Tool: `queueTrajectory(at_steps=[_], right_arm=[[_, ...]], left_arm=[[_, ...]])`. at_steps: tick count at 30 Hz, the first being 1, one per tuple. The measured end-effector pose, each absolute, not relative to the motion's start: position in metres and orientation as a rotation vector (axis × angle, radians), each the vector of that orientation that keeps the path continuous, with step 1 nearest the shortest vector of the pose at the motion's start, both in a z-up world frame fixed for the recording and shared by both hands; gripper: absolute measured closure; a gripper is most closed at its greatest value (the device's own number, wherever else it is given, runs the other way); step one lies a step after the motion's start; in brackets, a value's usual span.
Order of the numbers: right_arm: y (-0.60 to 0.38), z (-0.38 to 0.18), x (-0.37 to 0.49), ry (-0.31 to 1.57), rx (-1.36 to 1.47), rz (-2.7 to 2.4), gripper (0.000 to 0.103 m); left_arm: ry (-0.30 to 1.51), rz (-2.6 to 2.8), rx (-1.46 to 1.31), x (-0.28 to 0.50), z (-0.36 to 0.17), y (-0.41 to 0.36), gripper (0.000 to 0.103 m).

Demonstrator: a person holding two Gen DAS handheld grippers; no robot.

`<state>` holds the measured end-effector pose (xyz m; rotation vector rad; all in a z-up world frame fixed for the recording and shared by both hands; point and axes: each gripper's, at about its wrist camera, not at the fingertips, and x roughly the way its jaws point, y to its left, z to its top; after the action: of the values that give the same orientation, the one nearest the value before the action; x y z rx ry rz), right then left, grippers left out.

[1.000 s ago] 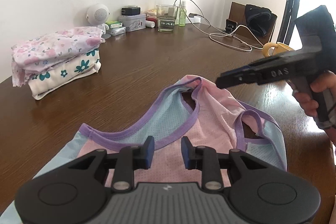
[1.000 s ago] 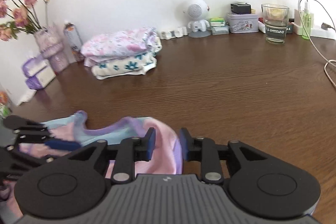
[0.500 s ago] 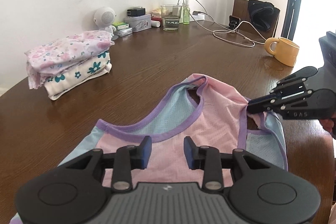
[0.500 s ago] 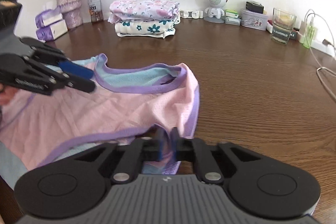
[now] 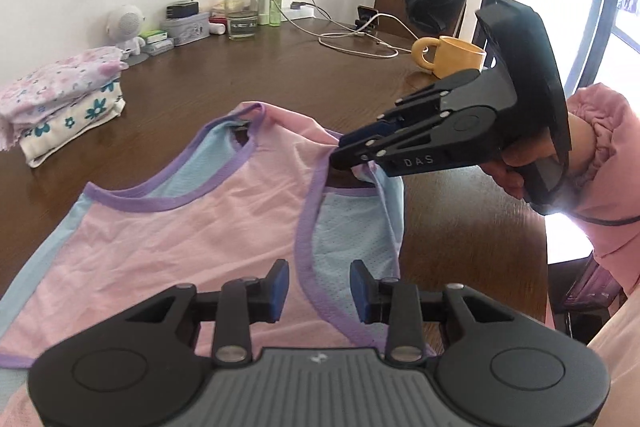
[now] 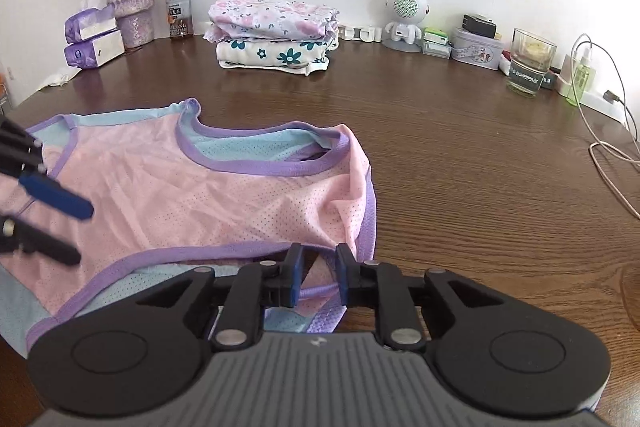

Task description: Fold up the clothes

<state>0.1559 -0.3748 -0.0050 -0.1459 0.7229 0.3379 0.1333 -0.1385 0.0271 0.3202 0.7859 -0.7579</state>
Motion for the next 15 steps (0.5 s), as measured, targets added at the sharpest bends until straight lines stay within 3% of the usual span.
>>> queueTrajectory(at_steps=[5,7,12,15], right_arm=[[-0.369,-0.005,0.156,0.715,-0.184,0.321,0.082],[-0.369,-0.004,0.154,0.702,-0.197,0.310,0.076],[-0.370,-0.003,0.149,0.684,-0.218,0.313,0.074],[-0.369,-0.006,0.149,0.690,-0.235,0.331,0.078]], left_arm=[[0.786,-0.760,0.366,0.120,0.018,-0.163,0.073],[0.792,-0.748,0.357,0.120,0.016,-0.162,0.073],[0.771,-0.729,0.374,0.116,0.016,-0.163,0.083],[0.762,-0.709,0.378,0.117,0.017,-0.162,0.099]])
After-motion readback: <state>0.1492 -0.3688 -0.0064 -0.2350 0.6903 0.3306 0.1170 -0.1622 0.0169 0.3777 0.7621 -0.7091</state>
